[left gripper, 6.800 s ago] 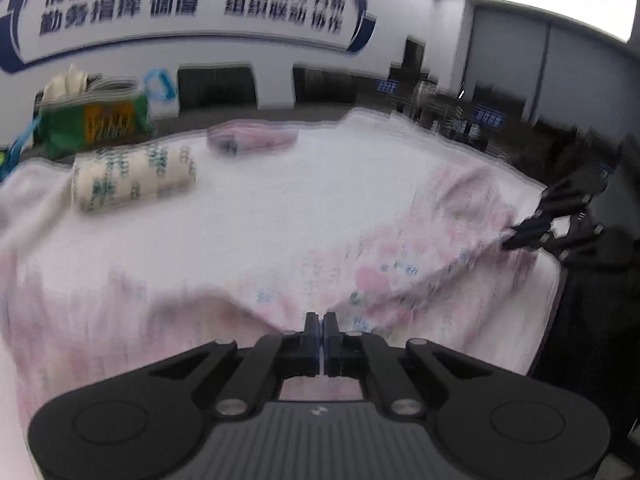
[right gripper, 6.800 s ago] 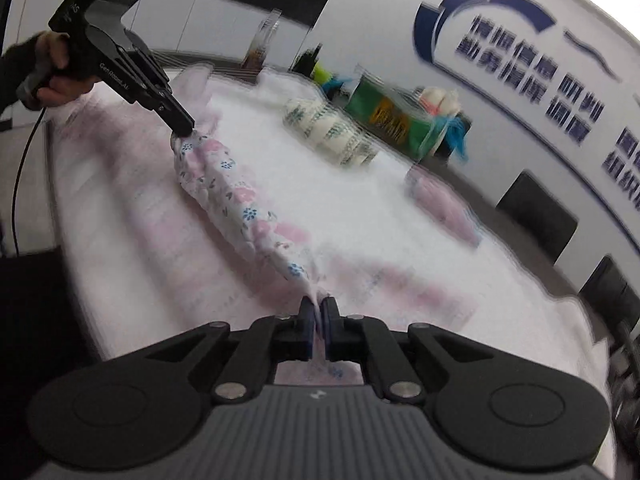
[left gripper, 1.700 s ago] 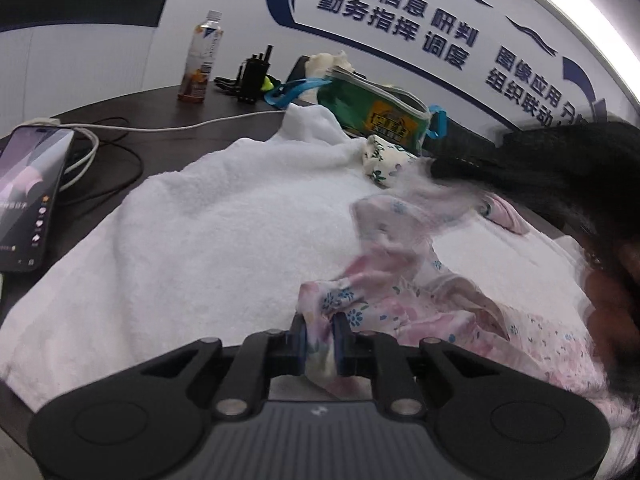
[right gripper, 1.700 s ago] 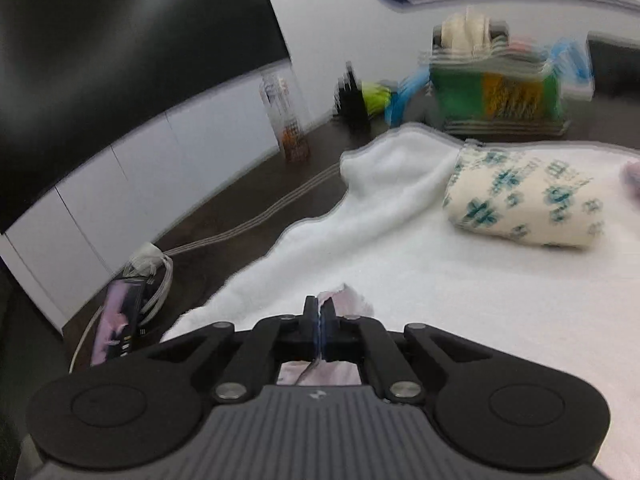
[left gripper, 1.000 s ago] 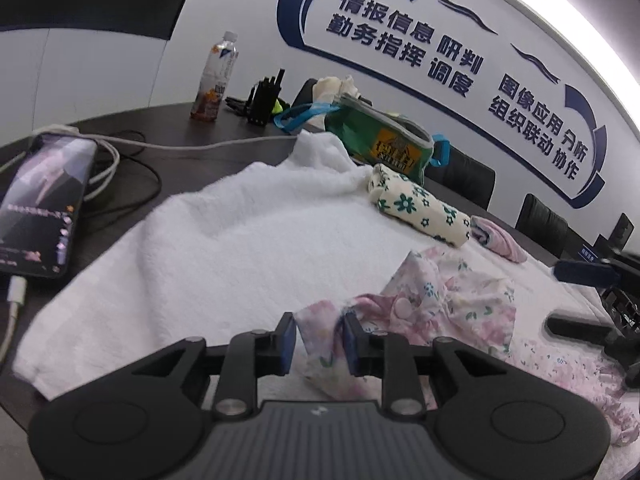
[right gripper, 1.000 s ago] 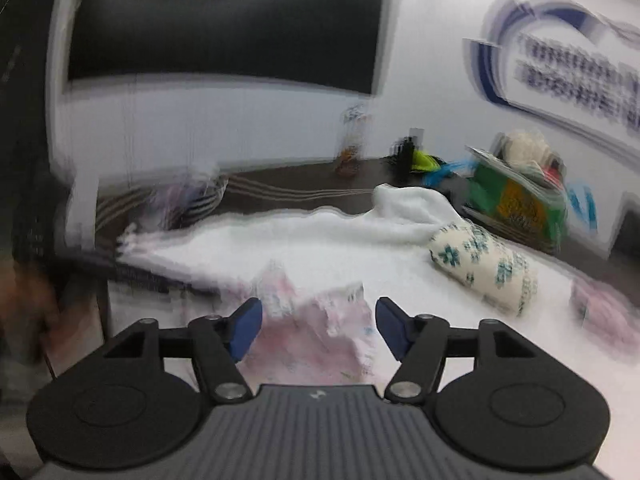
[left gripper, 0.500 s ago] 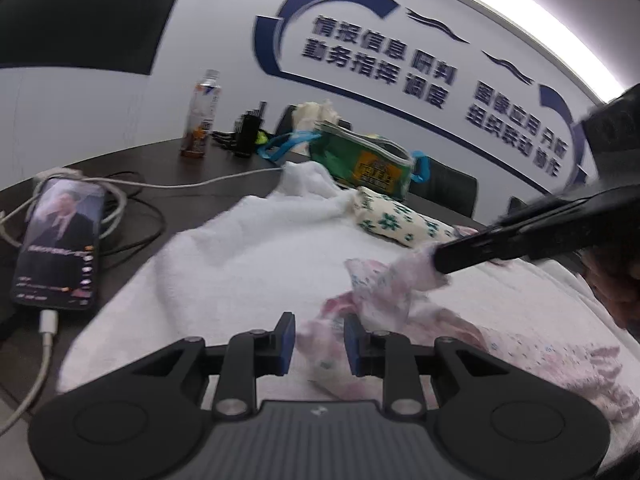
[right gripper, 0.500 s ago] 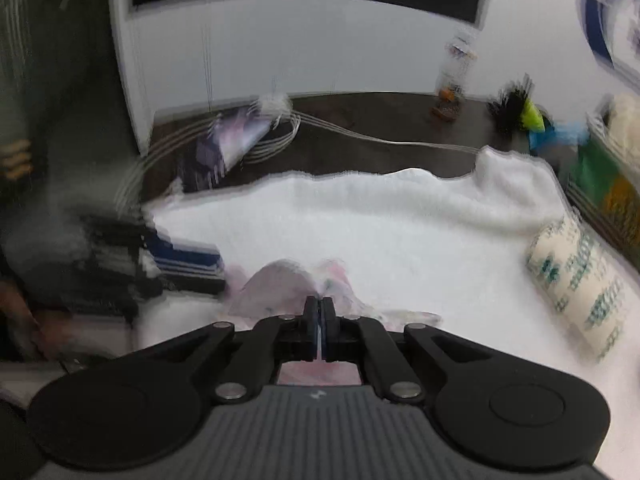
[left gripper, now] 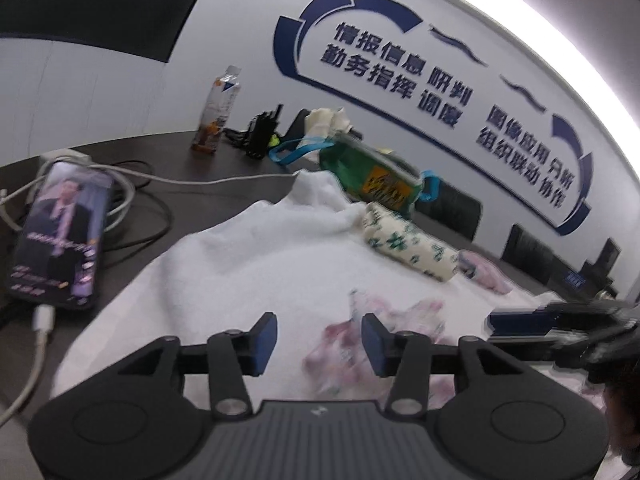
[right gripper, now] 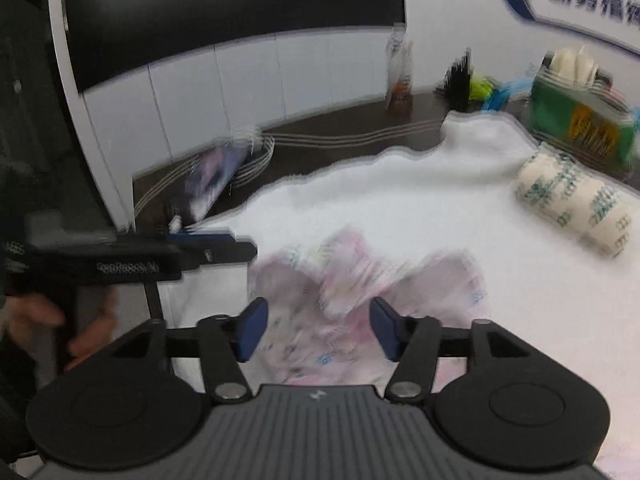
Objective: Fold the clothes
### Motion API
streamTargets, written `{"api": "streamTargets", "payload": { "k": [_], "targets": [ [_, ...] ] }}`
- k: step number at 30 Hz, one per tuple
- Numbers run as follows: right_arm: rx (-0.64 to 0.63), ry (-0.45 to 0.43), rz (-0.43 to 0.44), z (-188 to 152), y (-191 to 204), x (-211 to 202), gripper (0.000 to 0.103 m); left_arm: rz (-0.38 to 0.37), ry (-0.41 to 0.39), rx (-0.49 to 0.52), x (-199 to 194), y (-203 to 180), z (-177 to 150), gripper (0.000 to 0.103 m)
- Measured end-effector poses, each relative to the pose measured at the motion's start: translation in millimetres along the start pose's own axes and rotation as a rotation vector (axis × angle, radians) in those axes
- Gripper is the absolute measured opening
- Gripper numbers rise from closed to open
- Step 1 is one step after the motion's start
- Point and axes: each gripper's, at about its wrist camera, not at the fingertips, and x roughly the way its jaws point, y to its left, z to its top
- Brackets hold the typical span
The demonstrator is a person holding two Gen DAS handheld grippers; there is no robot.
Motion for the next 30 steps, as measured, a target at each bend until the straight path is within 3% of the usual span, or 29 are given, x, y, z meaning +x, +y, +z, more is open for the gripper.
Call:
{"api": "streamTargets", "payload": {
  "k": [4, 7, 9, 12, 13, 14, 15, 22, 25, 26, 28, 30],
  "targets": [
    [0.019, -0.113, -0.147, 16.0, -29.9, -19.9, 0.059, -0.008, 0.008, 0.009, 19.5, -16.3, 9.7, 0.049],
    [0.104, -0.077, -0.161, 17.0, -59.6, 14.1, 0.055, -0.010, 0.050, 0.046, 36.1, -29.3, 11.3, 0.052],
    [0.168, -0.048, -0.145, 13.1, -75.5, 39.2, 0.041, -0.005, 0.077, 0.096, 43.9, -37.8, 7.0, 0.053],
    [0.207, 0.001, -0.124, 4.8, -82.7, 68.9, 0.027, 0.071, 0.118, 0.202, 56.3, -44.7, -3.8, 0.053],
    [0.212, 0.020, -0.118, 1.6, -83.6, 76.9, 0.023, 0.104, 0.127, 0.237, 60.3, -44.6, -7.7, 0.048],
    [0.199, 0.049, -0.114, -2.9, -80.9, 80.7, 0.015, 0.121, 0.135, 0.242, 62.6, -41.1, -9.9, 0.031],
    [0.184, 0.071, -0.110, -7.4, -77.6, 83.0, 0.011, 0.127, 0.143, 0.234, 64.1, -36.4, -11.1, 0.022],
    [0.050, 0.085, -0.123, -30.4, -44.0, 69.4, 0.011, 0.123, 0.142, 0.149, 60.9, -12.7, -6.1, 0.018],
    [0.040, 0.058, -0.110, -29.0, -40.4, 60.1, 0.012, 0.121, 0.122, 0.117, 54.1, -10.7, -3.2, 0.029],
    [0.036, 0.055, -0.106, -29.0, -40.0, 58.9, 0.013, 0.112, 0.111, 0.097, 50.8, -10.0, -1.7, 0.043],
    [0.031, 0.060, -0.114, -31.5, -40.1, 59.8, 0.013, 0.088, 0.096, 0.066, 44.8, -9.0, 1.1, 0.059],
    [0.033, 0.056, -0.121, -33.8, -40.7, 58.7, 0.013, 0.061, 0.121, 0.070, 43.7, -9.7, 3.3, 0.061]
  ]
}}
